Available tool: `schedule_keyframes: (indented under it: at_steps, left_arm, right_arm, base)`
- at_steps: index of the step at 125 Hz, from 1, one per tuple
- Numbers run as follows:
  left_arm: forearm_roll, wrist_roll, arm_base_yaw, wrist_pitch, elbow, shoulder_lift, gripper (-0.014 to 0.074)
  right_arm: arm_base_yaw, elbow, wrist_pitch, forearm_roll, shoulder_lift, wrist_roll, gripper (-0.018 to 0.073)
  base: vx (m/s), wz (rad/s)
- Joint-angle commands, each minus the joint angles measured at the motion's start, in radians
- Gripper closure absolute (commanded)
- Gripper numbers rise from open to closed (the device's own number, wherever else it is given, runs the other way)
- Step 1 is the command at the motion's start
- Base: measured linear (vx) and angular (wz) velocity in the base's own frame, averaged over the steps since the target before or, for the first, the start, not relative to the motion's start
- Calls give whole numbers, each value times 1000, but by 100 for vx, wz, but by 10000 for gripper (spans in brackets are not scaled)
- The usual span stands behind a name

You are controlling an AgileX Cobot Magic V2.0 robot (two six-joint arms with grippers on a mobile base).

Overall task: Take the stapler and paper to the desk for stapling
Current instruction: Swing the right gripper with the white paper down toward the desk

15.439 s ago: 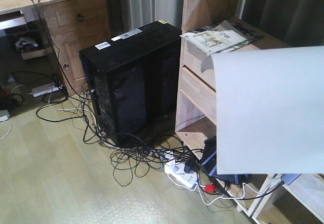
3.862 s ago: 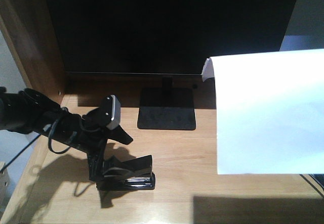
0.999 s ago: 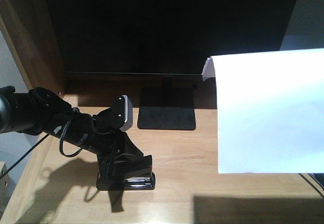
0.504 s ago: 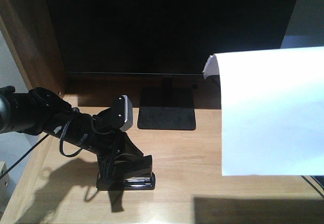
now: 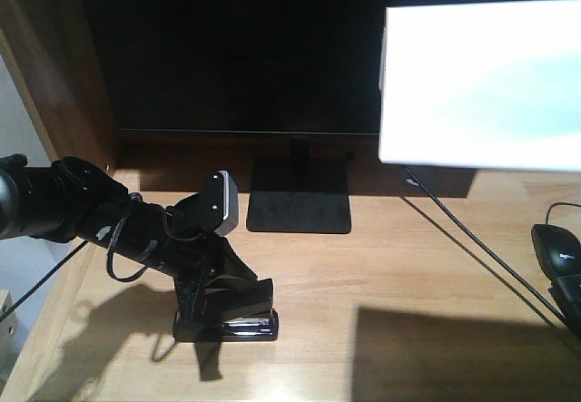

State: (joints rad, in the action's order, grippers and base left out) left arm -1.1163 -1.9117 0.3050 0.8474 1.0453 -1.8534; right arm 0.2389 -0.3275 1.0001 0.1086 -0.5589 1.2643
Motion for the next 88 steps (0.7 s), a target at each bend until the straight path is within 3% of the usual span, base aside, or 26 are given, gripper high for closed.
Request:
schedule_keyframes:
  at_steps: [1, 56, 74, 88]
  left_arm:
    - [-53, -1, 4, 25, 25, 42, 603]
    - [-53, -1, 4, 25, 25, 42, 603]
    - [-53, -1, 4, 25, 25, 42, 603]
    - [-53, -1, 4, 25, 25, 42, 603]
  right_arm:
    - [2, -39, 91, -19, -90, -27, 562]
    - [-15, -39, 213, -41, -374, 15, 562]
    - [-158, -39, 249, 56, -427, 133, 562]
    - [-317, -39, 289, 234, -470, 310, 562]
  base:
    - [0, 0]
    - [0, 0]
    - [0, 0]
    - [0, 0]
